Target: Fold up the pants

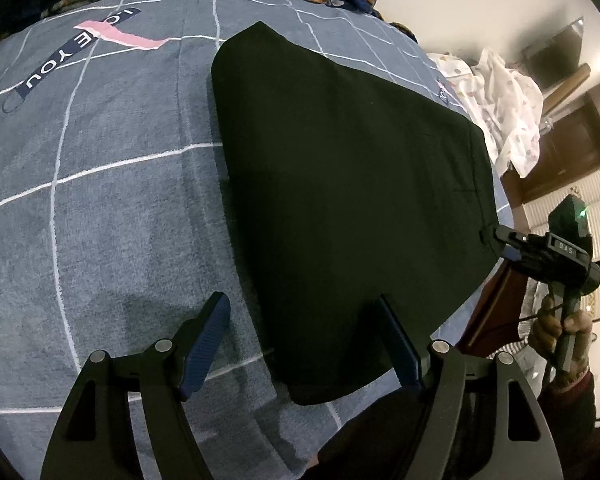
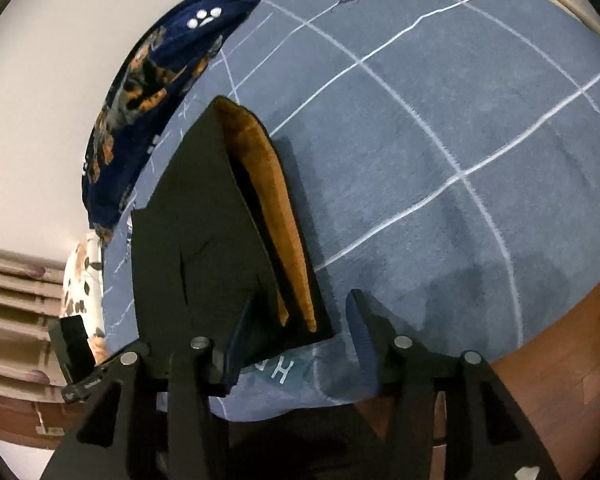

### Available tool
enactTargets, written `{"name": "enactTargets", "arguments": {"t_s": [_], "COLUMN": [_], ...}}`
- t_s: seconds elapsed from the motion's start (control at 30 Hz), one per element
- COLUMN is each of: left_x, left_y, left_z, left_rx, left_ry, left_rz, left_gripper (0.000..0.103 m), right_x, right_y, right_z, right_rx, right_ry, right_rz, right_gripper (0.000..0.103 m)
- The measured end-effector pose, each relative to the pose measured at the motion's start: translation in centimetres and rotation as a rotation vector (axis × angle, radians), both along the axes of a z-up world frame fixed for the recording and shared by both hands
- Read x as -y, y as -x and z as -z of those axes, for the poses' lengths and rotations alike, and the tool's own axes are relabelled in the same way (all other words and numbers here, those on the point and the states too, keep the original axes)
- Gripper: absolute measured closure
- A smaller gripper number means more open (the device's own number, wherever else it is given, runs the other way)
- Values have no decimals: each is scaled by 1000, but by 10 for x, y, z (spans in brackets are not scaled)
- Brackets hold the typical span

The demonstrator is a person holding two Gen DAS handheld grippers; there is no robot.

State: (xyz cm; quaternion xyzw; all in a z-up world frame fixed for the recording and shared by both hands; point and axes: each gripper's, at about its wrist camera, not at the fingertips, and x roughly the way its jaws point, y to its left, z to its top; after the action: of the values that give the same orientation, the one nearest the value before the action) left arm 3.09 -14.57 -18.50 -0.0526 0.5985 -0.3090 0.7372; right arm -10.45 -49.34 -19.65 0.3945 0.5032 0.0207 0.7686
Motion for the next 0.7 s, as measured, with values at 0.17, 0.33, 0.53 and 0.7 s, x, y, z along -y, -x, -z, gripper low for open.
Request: {"name": "enactTargets", "arguments": {"t_s": [0.17, 0.33, 0.53, 0.7], "left_x": [-2, -3, -5, -6], "left_y": [-1, -1, -2, -2], "left_z": [0, -1, 0, 0], "left_rx": [-3, -7, -11, -13], "left_ry": [0, 2, 1, 3], "left_rz": [-1, -2, -5, -11], "left_gripper": [28, 28, 27, 27], "right_x": [-7, 2, 22, 16], "right_y": [1, 4, 13, 13], "right_z": [0, 1, -10, -8], "right_rx": [23, 11, 84, 59], "right_ry": [-11, -43, -127, -163], "right_rz": [-26, 16, 83, 54], "right_gripper": [72, 61, 53, 57]}}
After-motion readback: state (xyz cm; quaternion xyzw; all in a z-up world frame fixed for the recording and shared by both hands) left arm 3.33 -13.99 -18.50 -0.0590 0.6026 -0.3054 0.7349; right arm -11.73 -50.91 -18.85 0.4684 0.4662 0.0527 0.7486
